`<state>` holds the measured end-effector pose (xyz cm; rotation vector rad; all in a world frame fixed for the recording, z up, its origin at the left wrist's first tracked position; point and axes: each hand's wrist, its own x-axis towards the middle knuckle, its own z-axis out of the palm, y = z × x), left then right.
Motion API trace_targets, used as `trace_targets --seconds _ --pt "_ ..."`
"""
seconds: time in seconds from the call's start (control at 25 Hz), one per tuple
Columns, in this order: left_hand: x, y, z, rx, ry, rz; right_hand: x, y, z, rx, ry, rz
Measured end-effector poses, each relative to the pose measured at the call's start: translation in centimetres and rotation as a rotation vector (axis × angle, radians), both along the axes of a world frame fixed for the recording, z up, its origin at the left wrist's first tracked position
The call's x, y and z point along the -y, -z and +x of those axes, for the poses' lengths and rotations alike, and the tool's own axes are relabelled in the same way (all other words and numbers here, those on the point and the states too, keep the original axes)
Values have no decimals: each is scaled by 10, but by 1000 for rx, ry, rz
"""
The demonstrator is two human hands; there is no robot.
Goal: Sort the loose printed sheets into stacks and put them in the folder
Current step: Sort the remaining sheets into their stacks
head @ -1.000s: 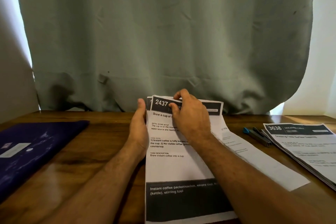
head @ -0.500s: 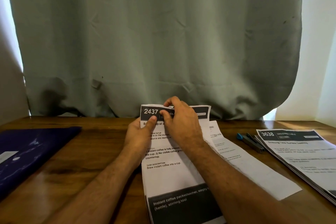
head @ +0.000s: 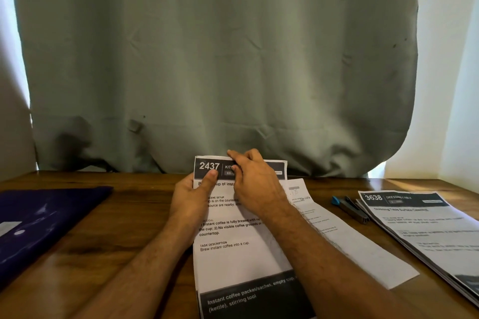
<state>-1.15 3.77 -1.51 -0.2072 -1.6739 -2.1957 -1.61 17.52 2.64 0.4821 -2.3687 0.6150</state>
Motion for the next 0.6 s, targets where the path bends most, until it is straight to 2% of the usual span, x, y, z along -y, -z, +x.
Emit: trace_targets --seconds 0.32,0.6 --pt "-2 -2 0 -15 -22 14 -1 -17 3 11 10 24" --pt "-7 -13 21 48 -6 -61 -9 -27 10 122 -12 60"
